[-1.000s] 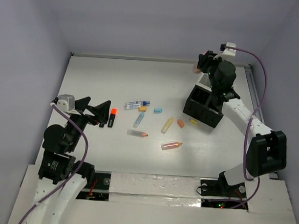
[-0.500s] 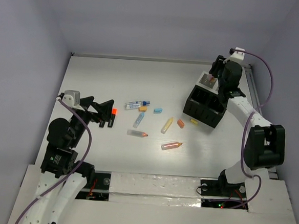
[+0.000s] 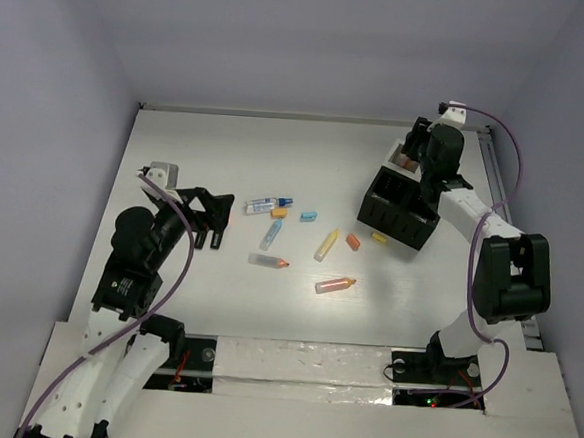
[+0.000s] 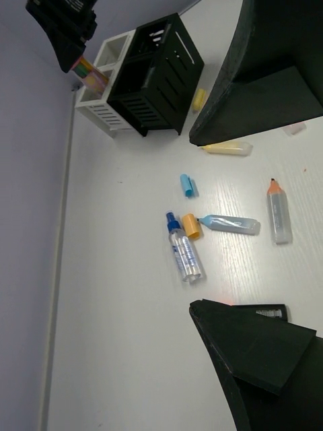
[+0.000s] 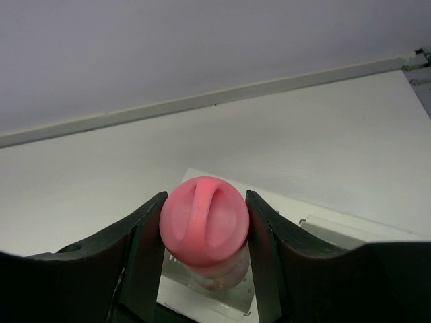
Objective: Sort the stationery into containers
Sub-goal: Place the stationery in the storage box, then pick up the stationery from the center of the board.
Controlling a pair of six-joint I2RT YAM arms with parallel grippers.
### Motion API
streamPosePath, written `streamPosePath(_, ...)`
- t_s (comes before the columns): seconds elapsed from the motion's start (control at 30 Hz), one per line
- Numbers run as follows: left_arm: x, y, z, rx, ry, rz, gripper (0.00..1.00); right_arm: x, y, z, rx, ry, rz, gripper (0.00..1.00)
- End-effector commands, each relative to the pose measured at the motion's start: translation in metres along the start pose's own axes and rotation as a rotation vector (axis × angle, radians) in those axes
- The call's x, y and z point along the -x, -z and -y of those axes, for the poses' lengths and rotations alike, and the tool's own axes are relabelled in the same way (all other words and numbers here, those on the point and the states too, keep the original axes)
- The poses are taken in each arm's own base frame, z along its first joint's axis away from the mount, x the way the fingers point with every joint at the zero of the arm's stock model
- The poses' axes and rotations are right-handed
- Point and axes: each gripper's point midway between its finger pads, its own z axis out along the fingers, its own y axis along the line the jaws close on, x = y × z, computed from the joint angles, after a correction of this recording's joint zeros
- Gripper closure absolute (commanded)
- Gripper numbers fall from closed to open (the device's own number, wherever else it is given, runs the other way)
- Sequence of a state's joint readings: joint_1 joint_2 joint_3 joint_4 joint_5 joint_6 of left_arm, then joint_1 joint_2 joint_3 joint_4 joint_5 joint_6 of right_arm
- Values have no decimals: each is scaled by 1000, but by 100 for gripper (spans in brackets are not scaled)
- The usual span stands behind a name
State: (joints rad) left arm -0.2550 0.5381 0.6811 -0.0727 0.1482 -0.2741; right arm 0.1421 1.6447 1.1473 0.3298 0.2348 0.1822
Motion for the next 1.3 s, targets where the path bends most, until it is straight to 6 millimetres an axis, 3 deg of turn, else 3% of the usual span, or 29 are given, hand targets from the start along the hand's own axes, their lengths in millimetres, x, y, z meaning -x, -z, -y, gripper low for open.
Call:
streamPosePath(0.0, 10, -9, 7, -27, -9, -3, 1, 11, -1, 1, 4, -39, 48, 54)
streamPosePath(0.13, -10, -25, 0, -8, -9, -105, 1, 7, -1, 0, 4, -45, 28, 41)
streamPosePath(0.27, -23, -36, -3, -5, -8, -178, 3, 15, 3, -5, 29, -51, 35, 24)
streamPosePath(0.5, -31, -58, -9, 32, -30, -246, 15, 37, 22, -22, 121, -101, 55, 19)
streamPosePath(0.63, -52, -79, -8, 46, -80, -343, 23, 49, 45, -46, 240, -170, 60, 29)
streamPosePath(0.67, -60, -88, -8, 56, -94, -386, 26, 58, 54, -52, 277, -177, 75, 38)
streamPosePath(0.77, -90, -105, 8, 39, -206, -493, 27, 59, 74, -72, 366, -201, 58, 61)
streamPosePath(0.8, -80, -114, 5, 102, -257, -470, 28, 67, 85, -77, 405, -206, 67, 62)
streamPosePath(0.83, -96, -121, 2, 116, -317, -526, 28, 66, 91, -84, 431, -214, 62, 62)
streamPosePath(0.9, -95, -132, 9, 142, -392, -521, 28, 70, 105, -89, 476, -213, 60, 62)
streamPosePath(1.03, -121, -148, -6, 171, -478, -599, 29, 71, 119, -92, 517, -199, 55, 60)
streamPosePath(1.17, -164, -154, -16, 154, -509, -717, 30, 70, 128, -94, 543, -189, 54, 60)
streamPosePath(1.27, -171, -164, -28, 200, -534, -745, 31, 66, 132, -97, 569, -188, 45, 60)
